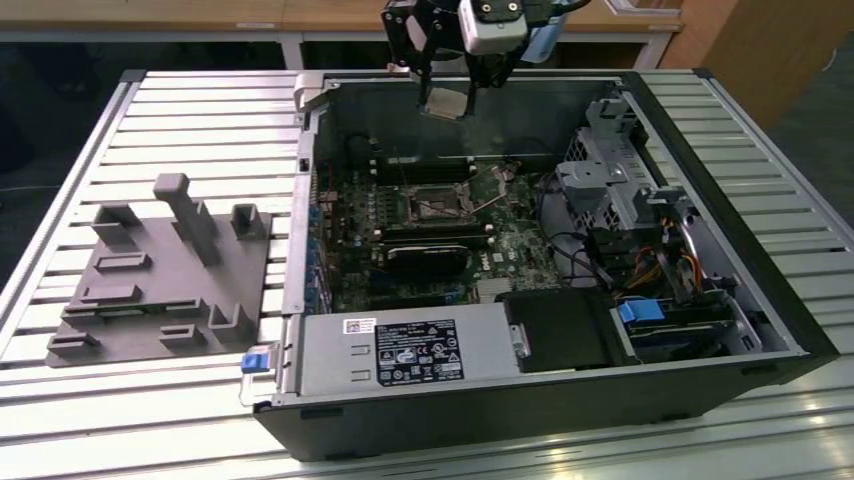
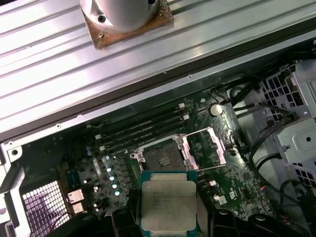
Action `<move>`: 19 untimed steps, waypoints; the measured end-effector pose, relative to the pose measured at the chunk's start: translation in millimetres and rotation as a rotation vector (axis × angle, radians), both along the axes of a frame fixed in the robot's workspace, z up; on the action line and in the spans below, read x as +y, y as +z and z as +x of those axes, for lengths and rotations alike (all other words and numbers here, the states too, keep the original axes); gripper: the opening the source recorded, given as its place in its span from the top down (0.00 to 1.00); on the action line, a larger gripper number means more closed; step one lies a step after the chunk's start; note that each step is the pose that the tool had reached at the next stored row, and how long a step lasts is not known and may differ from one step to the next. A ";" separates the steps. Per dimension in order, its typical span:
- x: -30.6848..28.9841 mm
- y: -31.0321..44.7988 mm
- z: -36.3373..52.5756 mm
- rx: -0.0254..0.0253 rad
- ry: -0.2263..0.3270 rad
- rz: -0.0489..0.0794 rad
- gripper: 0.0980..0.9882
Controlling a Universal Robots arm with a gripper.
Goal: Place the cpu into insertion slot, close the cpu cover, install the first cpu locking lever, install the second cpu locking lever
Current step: 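Place the cpu into insertion slot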
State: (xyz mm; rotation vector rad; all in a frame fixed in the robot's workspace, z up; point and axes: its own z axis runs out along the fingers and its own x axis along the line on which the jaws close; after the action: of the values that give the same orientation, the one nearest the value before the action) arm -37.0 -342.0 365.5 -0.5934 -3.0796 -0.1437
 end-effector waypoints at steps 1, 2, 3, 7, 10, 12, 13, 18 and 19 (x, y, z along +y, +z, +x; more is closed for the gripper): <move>0.0 0.0 0.0 0.0000 -0.003 0.000 0.51; 0.0 0.0 0.0 0.0000 -0.005 0.000 0.51; 0.0 0.0 0.0 0.0001 -0.008 0.000 0.51; 0.0 0.0 0.0 0.0000 -0.019 0.000 0.51; 0.0 0.0 0.0 0.0000 -0.027 0.000 0.51; 0.0 0.0 0.0 0.0000 -0.032 0.000 0.51; 0.0 0.0 0.0 0.0000 -0.034 0.000 0.51; 0.0 0.0 0.0 0.0000 -0.046 0.000 0.51; 0.0 0.0 0.0 0.0000 -0.049 0.000 0.51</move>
State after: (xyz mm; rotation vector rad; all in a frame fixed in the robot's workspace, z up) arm -37.0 -342.0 365.5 -0.6685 -3.0664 -0.1437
